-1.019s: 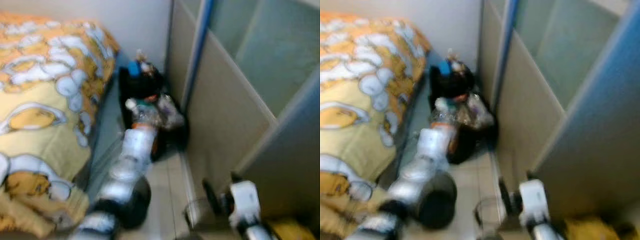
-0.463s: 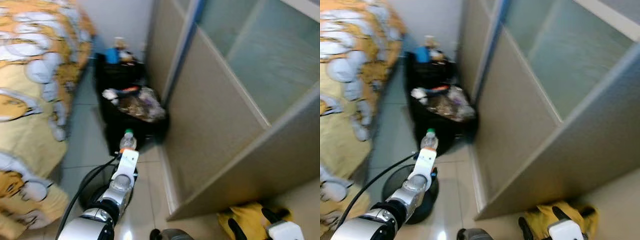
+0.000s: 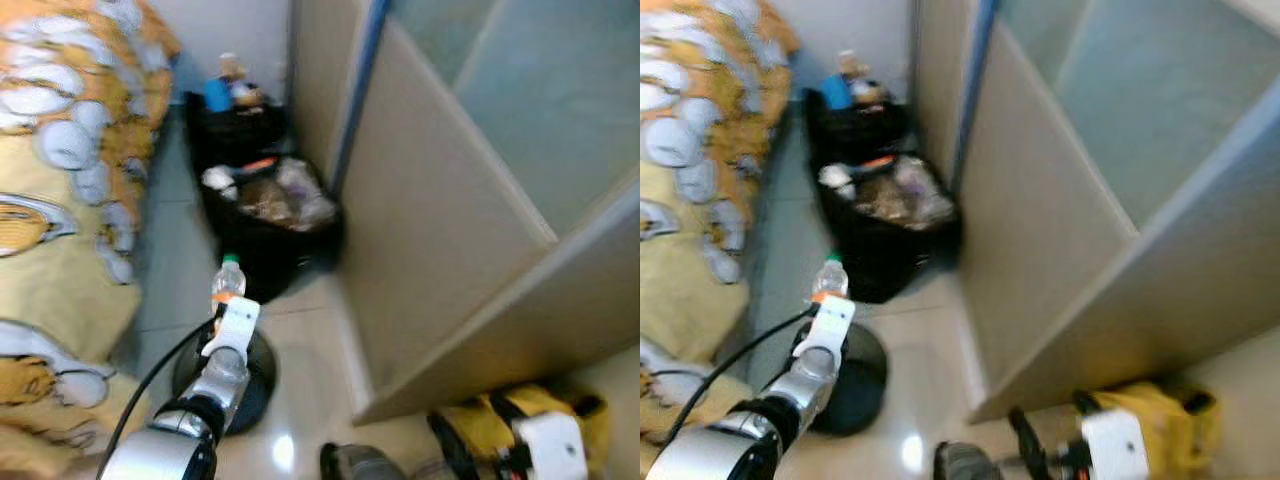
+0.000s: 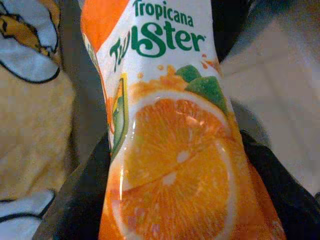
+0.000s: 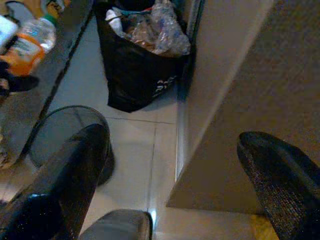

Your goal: Clean up the room

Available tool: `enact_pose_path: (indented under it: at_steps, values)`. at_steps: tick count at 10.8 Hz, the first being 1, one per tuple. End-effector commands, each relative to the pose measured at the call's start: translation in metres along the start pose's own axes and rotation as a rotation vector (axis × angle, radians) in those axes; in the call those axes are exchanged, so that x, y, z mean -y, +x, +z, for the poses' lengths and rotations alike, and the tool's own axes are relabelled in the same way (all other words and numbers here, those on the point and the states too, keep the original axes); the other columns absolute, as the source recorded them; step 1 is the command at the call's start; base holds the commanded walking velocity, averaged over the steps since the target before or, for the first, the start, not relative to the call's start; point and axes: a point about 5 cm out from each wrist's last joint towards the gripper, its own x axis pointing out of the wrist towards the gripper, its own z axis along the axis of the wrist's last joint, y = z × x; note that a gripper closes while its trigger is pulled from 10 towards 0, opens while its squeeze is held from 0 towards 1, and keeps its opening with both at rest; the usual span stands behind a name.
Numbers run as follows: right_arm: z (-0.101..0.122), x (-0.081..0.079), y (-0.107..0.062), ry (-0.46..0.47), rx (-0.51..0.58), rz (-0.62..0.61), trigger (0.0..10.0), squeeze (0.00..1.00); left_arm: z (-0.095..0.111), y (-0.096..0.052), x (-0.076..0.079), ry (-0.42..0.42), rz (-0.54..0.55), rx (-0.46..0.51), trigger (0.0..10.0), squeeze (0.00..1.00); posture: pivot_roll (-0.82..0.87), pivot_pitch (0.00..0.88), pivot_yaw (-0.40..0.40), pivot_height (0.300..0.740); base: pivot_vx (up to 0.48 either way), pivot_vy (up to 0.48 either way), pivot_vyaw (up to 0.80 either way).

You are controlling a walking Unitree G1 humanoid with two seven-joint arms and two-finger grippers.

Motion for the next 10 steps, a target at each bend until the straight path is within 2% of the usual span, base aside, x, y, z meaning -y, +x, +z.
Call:
enact_pose_path:
  at_steps: [1,2,3,4,5,6,7,8,9,10]
  values:
    - [-0.005,0.001,0.006,0.008,-0.007,-0.015,10.0,0.0,0.007,-0.002,0.004,-0.044,-0.056,0.089,10.0,0.0,-0.27,0.073,-0.018,0.732,0.0,0.0,0.77]
    - [-0.005,-0.013,0.027,0.028,0.024,0.045,10.0,0.0,0.011,-0.011,-0.005,-0.101,-0.118,0.252,10.0,0.0,-0.19,0.049,0.014,0.732,0.0,0.0,0.74]
    - [-0.005,-0.021,0.039,0.039,0.043,0.086,10.0,0.0,0.01,-0.032,-0.014,-0.115,-0.136,0.356,10.0,0.0,-0.15,0.038,0.027,0.732,0.0,0.0,0.73]
    - [-0.004,-0.024,0.048,0.047,0.054,0.103,10.0,0.0,0.009,-0.049,-0.018,-0.131,-0.15,0.384,10.0,0.0,-0.12,0.027,0.034,0.732,0.0,0.0,0.73]
    - [-0.007,-0.023,0.057,0.044,0.054,0.113,10.0,0.0,0.008,-0.05,-0.016,-0.155,-0.161,0.376,10.0,0.0,-0.09,0.015,0.034,0.732,0.0,0.0,0.73]
    - [-0.009,-0.022,0.064,0.028,0.049,0.119,10.0,0.0,0.012,-0.045,-0.005,-0.141,-0.22,0.359,10.0,0.0,-0.09,0.009,0.029,0.732,0.0,0.0,0.73]
    - [-0.011,-0.021,0.068,0.005,0.046,0.126,10.0,0.0,0.025,-0.038,0.009,-0.122,-0.3,0.355,10.0,0.0,-0.09,0.006,0.019,0.732,0.0,0.0,0.72]
    - [-0.012,-0.019,0.07,-0.018,0.03,0.106,10.0,0.0,0.048,-0.024,0.032,-0.116,-0.429,0.328,10.0,0.0,-0.11,0.01,0.004,0.732,0.0,0.0,0.0]
    - [-0.009,-0.018,0.066,-0.057,0.031,0.087,10.0,0.0,0.064,-0.019,0.042,-0.093,-0.496,0.304,10.0,0.0,-0.18,0.028,-0.003,0.732,0.0,0.0,0.0]
    - [-0.008,-0.013,0.052,-0.053,0.034,0.038,10.0,0.0,0.074,-0.013,0.041,-0.033,-0.446,0.284,10.0,0.0,-0.25,0.056,0.003,0.732,0.0,0.0,0.0]
